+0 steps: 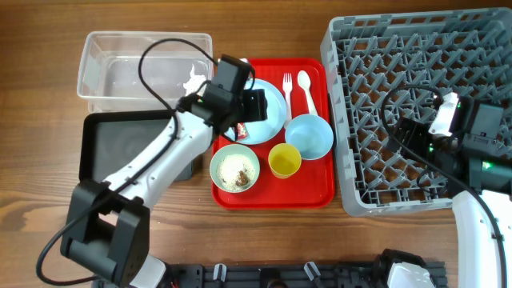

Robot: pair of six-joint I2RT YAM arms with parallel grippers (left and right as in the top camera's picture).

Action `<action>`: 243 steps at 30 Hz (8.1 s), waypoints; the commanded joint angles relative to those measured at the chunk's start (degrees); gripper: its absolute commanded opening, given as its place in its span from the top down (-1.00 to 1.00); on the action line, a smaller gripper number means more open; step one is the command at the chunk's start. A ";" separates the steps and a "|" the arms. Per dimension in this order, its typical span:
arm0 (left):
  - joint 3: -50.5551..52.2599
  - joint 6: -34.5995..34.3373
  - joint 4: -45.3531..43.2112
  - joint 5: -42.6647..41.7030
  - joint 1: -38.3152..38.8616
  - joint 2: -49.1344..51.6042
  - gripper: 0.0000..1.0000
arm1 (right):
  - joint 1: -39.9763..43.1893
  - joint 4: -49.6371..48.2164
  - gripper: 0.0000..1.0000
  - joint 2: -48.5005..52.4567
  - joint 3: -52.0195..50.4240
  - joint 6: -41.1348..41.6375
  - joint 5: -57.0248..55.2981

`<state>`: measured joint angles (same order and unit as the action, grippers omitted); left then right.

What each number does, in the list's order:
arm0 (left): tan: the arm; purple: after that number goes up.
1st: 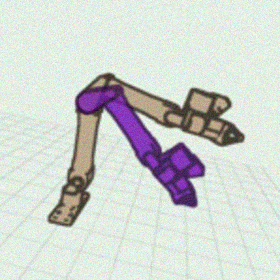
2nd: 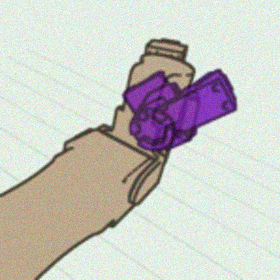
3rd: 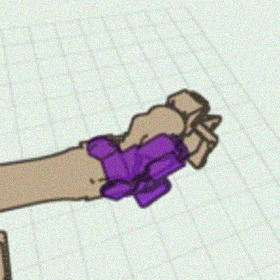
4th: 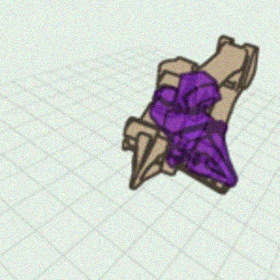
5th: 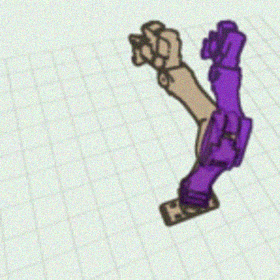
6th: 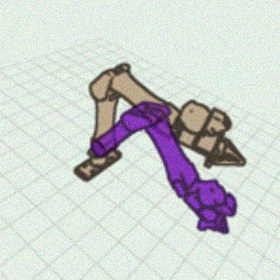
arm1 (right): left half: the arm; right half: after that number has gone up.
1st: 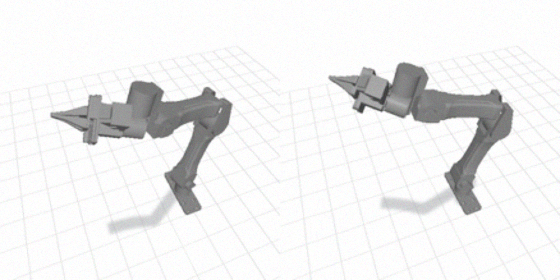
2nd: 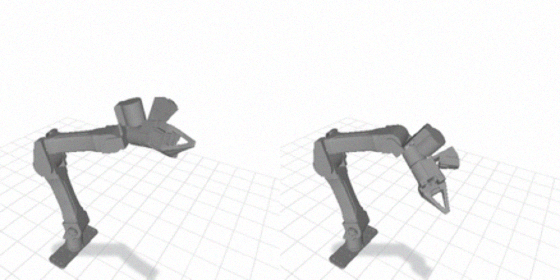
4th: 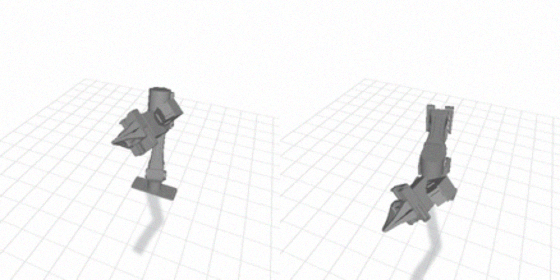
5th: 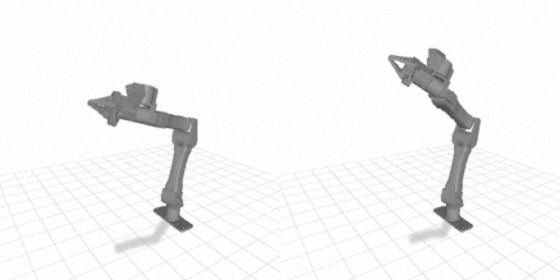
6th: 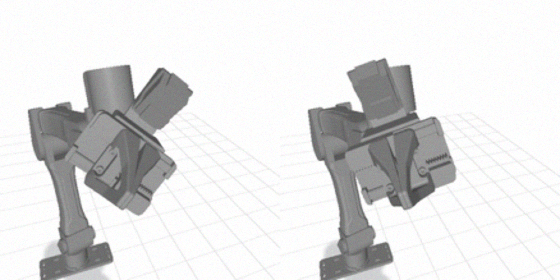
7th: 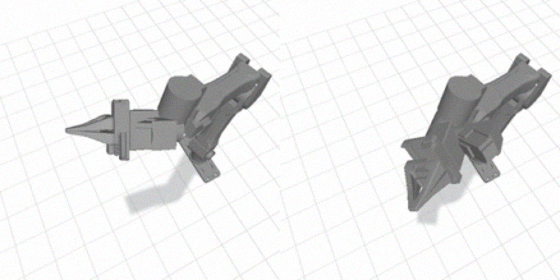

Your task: Sort waste into correct bins and load items into the dishwasher rack

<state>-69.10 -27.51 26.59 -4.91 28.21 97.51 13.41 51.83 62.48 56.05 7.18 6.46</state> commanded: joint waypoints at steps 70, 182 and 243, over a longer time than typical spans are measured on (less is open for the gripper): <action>0.72 3.10 4.26 -10.47 8.41 -1.90 -0.70 | 0.28 -0.35 -0.99 0.42 0.94 -0.59 1.57; 3.10 -23.76 -32.02 -71.01 -9.49 -1.38 0.19 | -12.11 -55.15 -0.09 18.32 0.83 -0.83 81.05; 1.75 39.80 0.72 23.06 38.60 5.64 -0.51 | -5.07 -0.96 -0.88 7.37 9.20 9.49 -4.94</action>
<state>-66.24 10.70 28.86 15.18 66.65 100.60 8.14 50.78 70.59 63.59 16.27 2.48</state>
